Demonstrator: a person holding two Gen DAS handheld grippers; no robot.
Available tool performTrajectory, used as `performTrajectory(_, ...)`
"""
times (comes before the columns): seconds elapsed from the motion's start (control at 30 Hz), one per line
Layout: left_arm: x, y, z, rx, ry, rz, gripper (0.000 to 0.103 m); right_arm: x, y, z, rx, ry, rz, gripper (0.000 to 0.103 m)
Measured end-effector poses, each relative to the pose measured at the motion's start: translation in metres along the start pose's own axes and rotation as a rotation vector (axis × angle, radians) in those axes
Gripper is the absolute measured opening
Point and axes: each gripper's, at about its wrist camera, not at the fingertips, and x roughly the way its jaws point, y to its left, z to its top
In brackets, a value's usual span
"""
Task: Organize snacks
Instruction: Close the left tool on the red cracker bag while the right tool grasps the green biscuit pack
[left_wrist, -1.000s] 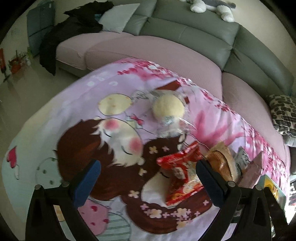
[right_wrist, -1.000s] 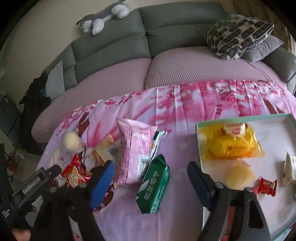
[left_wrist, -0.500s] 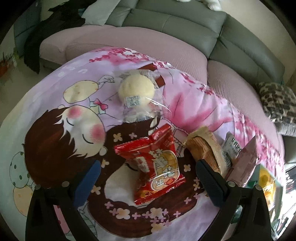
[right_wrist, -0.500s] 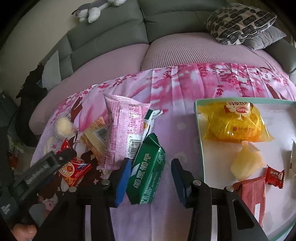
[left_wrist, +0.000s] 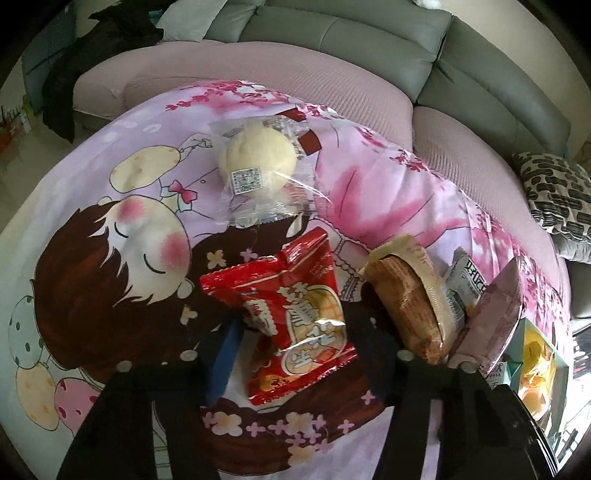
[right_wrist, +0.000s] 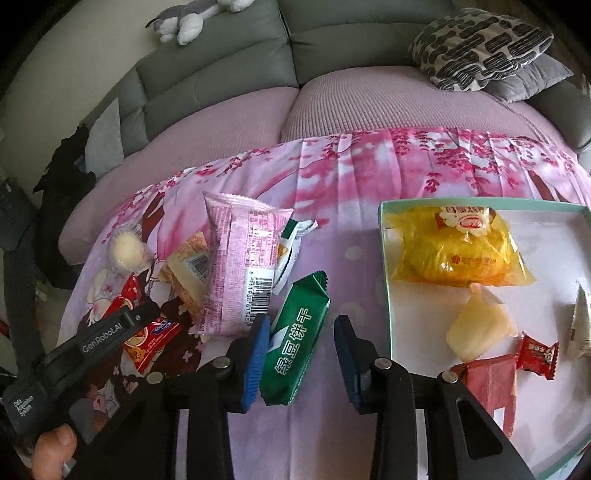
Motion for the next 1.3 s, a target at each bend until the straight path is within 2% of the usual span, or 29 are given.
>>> performTrajectory(0.2, 0.0, -0.002, -0.001, 0.016, 0.009, 0.003, 0.052, -0.013, 0.0, 0.001, -0.024, -0.016, -0.034, 0.038)
performTrajectory(0.5, 0.0, -0.004, -0.001, 0.033, 0.016, 0.005, 0.046, -0.006, -0.011, 0.002, 0.016, 0.013, -0.039, 0.038)
performTrajectory(0.97, -0.004, -0.018, -0.01, 0.105, 0.047, -0.001, 0.045, 0.006, -0.005, 0.002, -0.027, 0.063, -0.045, 0.043)
performTrajectory(1.03, -0.004, -0.019, -0.011, 0.108, 0.049, -0.004, 0.045, 0.007, -0.003, 0.002, -0.038, 0.067, -0.053, 0.047)
performTrajectory(1.3, -0.003, -0.019, -0.011, 0.107, 0.057, -0.003, 0.045, 0.016, 0.007, 0.001, -0.112, 0.08, -0.12, 0.049)
